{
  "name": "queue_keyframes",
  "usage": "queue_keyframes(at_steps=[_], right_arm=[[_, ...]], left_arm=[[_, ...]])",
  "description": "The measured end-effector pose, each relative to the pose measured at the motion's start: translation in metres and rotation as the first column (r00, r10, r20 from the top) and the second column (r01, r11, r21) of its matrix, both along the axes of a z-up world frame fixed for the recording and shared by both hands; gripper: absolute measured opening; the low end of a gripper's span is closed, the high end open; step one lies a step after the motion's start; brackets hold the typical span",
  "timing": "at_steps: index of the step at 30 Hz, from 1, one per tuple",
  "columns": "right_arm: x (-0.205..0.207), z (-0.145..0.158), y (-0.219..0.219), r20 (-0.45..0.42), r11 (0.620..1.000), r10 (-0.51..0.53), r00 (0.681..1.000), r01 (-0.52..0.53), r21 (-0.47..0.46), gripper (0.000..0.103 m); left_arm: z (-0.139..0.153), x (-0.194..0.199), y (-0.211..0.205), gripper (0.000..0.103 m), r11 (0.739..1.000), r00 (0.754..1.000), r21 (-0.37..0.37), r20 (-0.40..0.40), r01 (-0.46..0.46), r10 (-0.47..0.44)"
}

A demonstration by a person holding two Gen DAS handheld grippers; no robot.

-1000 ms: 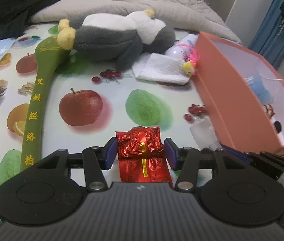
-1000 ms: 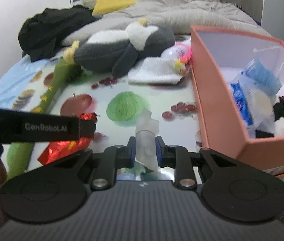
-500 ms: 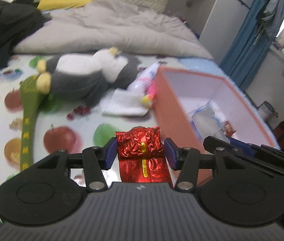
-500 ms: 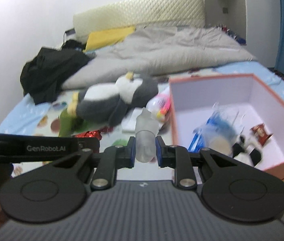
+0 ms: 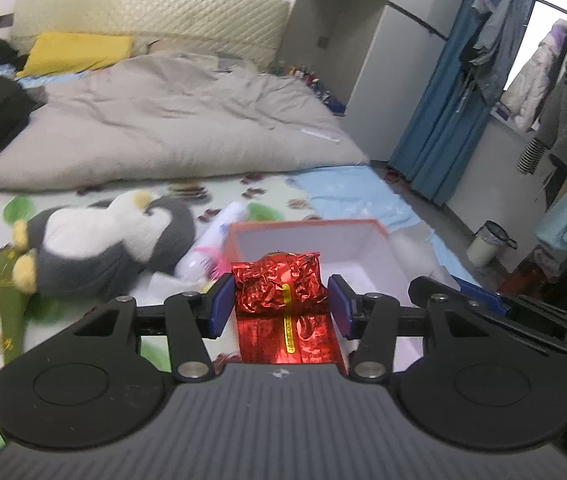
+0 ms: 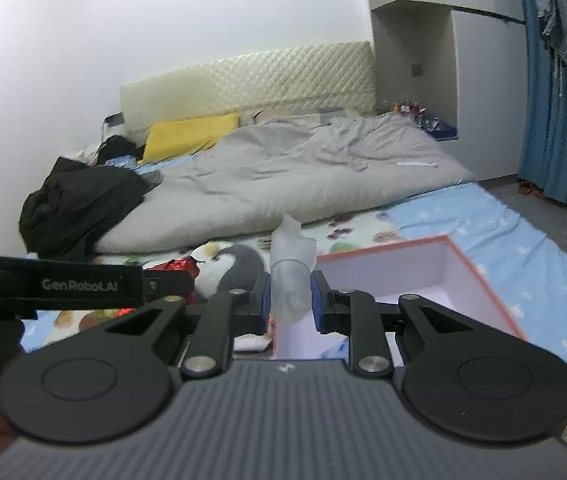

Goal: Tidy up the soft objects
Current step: 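Carry the red candy and clear bottle over the pink box with both grippers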

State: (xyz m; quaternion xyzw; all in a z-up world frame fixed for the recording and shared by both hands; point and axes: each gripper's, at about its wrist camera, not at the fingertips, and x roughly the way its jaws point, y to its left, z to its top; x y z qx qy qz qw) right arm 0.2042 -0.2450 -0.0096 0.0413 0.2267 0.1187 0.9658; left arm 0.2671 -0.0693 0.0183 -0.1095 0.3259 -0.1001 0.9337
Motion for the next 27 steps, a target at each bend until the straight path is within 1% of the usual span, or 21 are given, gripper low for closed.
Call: queue_keyframes(at_steps=[4, 7, 11, 15, 21, 24, 27], right_arm=[[0.011, 0.002, -0.019, -0.009, 0.999, -0.037, 0.999, 0.037, 0.006, 0.025], [0.023, -0.006, -0.038, -0.039, 0.997, -0.073, 0.997, 0.073, 0.003, 0.025], [0.038, -0.025, -0.059, -0.095, 0.993, -0.120, 0.988, 0.120, -0.002, 0.025], [0.052, -0.048, -0.079, -0.159, 0.987, -0.158, 0.975, 0.159, -0.003, 0.025], [0.075, -0.087, -0.098, -0.266, 0.983, -0.179, 0.947, 0.183, -0.009, 0.026], [0.085, -0.103, -0.102, -0.304, 0.983, -0.179, 0.936, 0.184, -0.013, 0.027], [0.090, -0.116, -0.106, -0.335, 0.983, -0.175, 0.926, 0.182, -0.013, 0.028]], left_arm=[[0.006, 0.020, -0.026, 0.057, 0.999, 0.999, -0.001, -0.001, 0.041, -0.041], [-0.002, 0.038, -0.047, 0.057, 0.997, 0.997, -0.001, -0.019, 0.075, -0.075], [-0.024, 0.065, -0.076, 0.057, 0.993, 0.990, 0.004, -0.067, 0.121, -0.121], [-0.052, 0.090, -0.096, 0.057, 0.987, 0.980, 0.006, -0.120, 0.161, -0.160], [-0.090, 0.120, -0.117, 0.057, 0.982, 0.965, 0.027, -0.193, 0.189, -0.180], [-0.108, 0.131, -0.123, 0.057, 0.981, 0.957, 0.035, -0.228, 0.193, -0.180], [-0.120, 0.136, -0.126, 0.057, 0.980, 0.953, 0.043, -0.247, 0.193, -0.177]])
